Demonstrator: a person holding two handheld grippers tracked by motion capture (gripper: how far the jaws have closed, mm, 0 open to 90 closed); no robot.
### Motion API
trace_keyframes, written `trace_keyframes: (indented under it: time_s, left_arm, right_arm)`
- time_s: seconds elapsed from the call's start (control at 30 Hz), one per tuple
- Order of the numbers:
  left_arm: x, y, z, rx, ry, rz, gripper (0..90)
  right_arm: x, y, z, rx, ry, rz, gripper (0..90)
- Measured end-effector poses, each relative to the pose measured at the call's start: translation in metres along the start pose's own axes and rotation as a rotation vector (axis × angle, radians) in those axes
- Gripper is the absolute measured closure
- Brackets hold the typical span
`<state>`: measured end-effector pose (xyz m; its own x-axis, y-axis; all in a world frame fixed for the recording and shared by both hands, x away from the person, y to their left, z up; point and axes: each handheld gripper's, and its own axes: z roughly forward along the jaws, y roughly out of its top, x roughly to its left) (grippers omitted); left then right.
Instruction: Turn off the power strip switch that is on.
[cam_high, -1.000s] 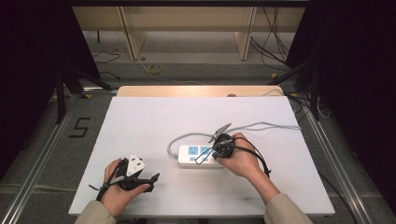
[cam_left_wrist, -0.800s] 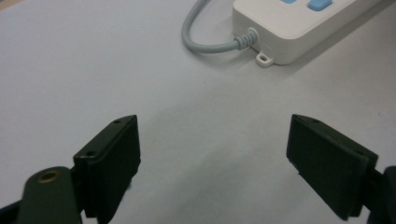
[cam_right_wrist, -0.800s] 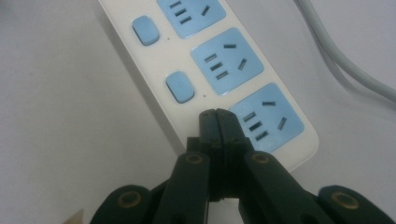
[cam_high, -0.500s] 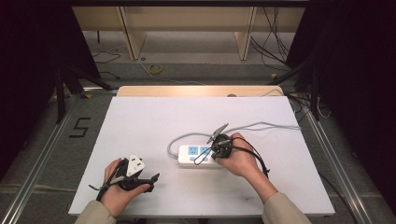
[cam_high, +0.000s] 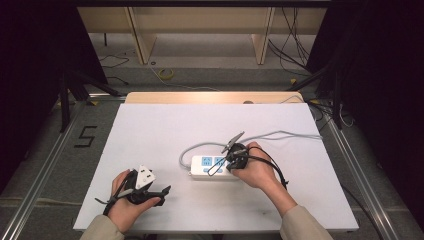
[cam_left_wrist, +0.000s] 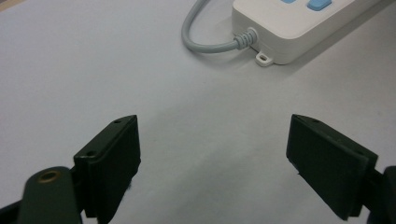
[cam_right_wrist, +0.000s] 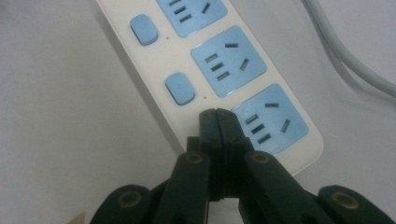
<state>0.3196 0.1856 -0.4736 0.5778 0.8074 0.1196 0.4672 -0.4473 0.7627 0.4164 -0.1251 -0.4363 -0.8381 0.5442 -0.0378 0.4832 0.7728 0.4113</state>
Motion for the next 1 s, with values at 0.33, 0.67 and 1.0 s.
trace_keyframes:
  time_s: [0.33,0.67,1.0]
  left_arm:
    - [-0.0001,0.0003,-0.0004,-0.003,0.003,-0.001,17.3]
    - [-0.0004,0.0004,-0.0001,0.004,0.002,0.008,17.3]
    - [-0.0001,0.0000,-0.0003,0.000,0.001,0.001,17.4]
  right_arm:
    - [0.0010,-0.0005,-0.0012,0.015,-0.015,0.006,90.0]
    - [-0.0003,-0.0011,-0.0009,0.010,-0.002,0.030,90.0]
    - [0.0009,0.0005,0.0021,0.005,0.013,0.029,90.0]
